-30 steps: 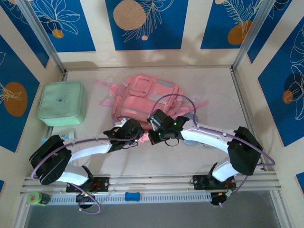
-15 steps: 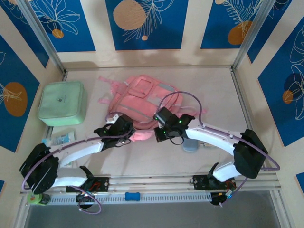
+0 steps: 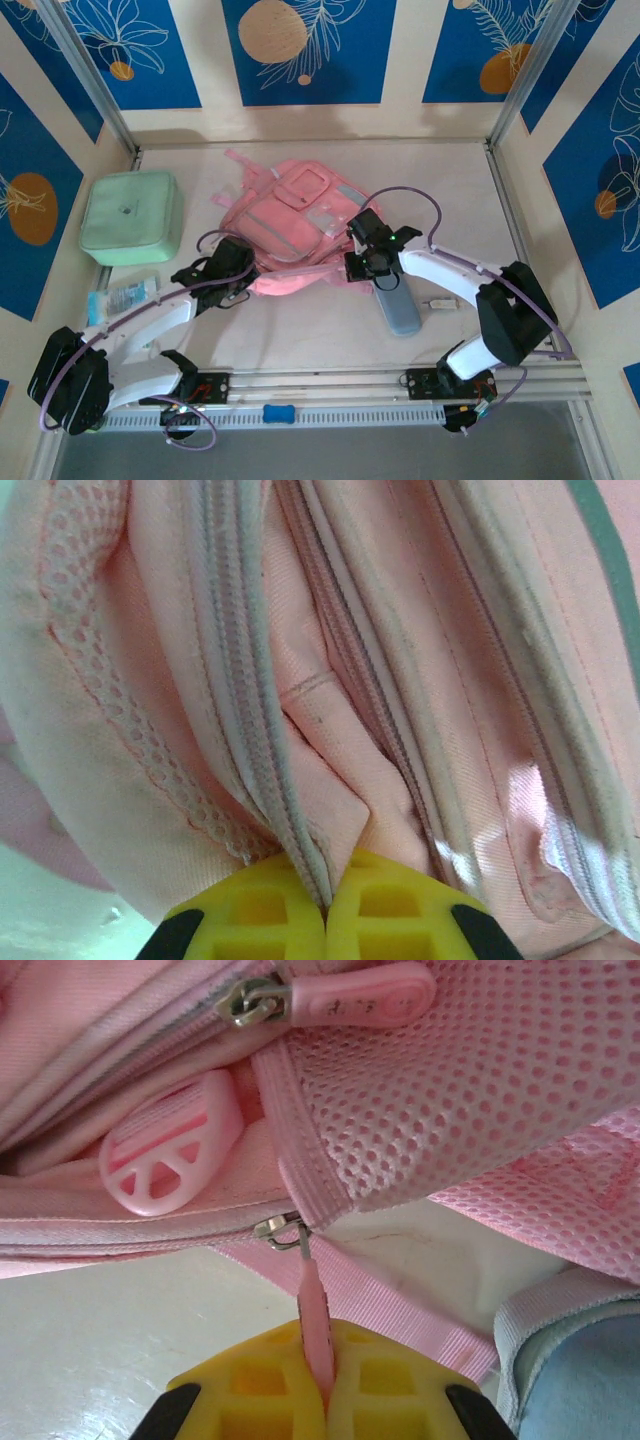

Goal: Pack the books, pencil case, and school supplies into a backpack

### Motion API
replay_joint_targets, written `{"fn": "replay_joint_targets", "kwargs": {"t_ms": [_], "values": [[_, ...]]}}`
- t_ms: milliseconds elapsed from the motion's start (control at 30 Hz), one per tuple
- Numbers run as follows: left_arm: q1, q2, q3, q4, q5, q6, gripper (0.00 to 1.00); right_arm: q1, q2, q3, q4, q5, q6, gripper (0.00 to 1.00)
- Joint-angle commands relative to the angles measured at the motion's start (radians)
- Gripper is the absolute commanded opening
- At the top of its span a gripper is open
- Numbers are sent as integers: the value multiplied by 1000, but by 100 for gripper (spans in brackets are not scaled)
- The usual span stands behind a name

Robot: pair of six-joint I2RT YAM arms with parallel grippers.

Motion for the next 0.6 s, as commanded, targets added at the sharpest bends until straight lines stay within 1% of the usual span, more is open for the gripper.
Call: {"fn": "replay_joint_targets", "kwargs": {"t_ms": [0, 33, 67, 133, 200, 233, 300, 367, 400, 500, 567], "values": [[35, 0, 21, -111, -97, 83, 0, -5, -11, 36, -51, 29, 8, 0], [36, 1, 26, -103, -84, 97, 0, -1, -18, 39, -49, 13, 9, 0], [35, 2, 33, -103, -77, 103, 5, 2, -25, 42, -46, -9, 6, 3], [34, -7, 51, -106, -48, 125, 20, 1, -43, 51, -50, -58, -5, 15], [33, -30, 63, -125, -43, 141, 35, 1, -72, 57, -65, -73, -6, 25], [34, -48, 71, -149, -54, 146, 38, -2, -93, 57, -71, -82, -6, 30], [32, -97, 74, -167, -51, 171, 42, -14, -132, 54, -77, -112, 1, 37], [30, -138, 75, -147, 1, 217, 46, -40, -157, 55, -78, -171, 17, 44], [16, -153, 84, -159, 4, 211, 48, -62, -163, 57, -80, -206, 35, 46], [-47, -150, 111, -139, 20, 208, 51, -131, -151, 55, -36, -315, 135, 49], [-100, -121, 150, -158, -12, 210, 52, -170, -116, 59, 6, -381, 206, 49]]}}
